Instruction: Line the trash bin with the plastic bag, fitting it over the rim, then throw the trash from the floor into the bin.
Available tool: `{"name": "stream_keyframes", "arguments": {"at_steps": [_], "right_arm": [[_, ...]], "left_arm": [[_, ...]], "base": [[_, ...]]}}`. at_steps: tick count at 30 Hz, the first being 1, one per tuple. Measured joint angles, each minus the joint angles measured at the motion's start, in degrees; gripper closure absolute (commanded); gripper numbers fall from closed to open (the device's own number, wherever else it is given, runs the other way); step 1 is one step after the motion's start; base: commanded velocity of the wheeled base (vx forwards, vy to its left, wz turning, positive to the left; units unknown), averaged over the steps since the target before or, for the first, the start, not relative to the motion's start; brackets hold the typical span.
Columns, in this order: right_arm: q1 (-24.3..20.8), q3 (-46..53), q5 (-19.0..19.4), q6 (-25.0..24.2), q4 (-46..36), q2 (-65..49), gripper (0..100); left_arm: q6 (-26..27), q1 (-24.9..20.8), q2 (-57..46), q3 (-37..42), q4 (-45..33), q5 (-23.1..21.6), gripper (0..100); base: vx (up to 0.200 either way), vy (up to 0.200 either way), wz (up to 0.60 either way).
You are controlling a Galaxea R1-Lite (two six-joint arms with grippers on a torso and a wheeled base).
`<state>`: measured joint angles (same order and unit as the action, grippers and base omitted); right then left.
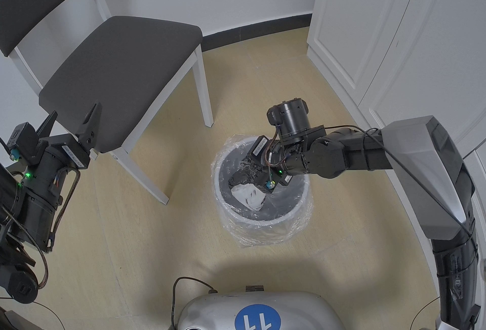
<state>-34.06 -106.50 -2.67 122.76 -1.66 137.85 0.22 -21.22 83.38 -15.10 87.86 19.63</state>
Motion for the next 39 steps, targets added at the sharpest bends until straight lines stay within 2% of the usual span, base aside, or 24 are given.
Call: {"name": "stream_keyframes", "arguments": {"at_steps": [15, 35, 36, 39], "right_arm": [[0.6, -4.1, 0.4, 0.0, -0.3, 6.4, 100], [0.9, -4.2, 0.4, -0.2, -0.6, 8.2, 100], [0.9, -4.1, 0.4, -0.2, -0.6, 8.2, 0], [0.9, -4.1, 0.4, -0.3, -0.7, 8.2, 0]], "left_arm": [[-1.0, 3.4, 0.7, -0.2, 0.0, -3.7, 0], [-1.1, 4.1, 1.1, -0.2, 0.0, -3.9, 0], [-1.1, 4.1, 1.1, -0.2, 0.0, -3.9, 0], [-1.1, 4.3, 1.1, -0.2, 0.0, -3.9, 0]], "base": [[0.0, 0.0, 0.0], [0.0, 0.0, 0.0], [0.0, 0.0, 0.0], [0.0, 0.0, 0.0]]}}
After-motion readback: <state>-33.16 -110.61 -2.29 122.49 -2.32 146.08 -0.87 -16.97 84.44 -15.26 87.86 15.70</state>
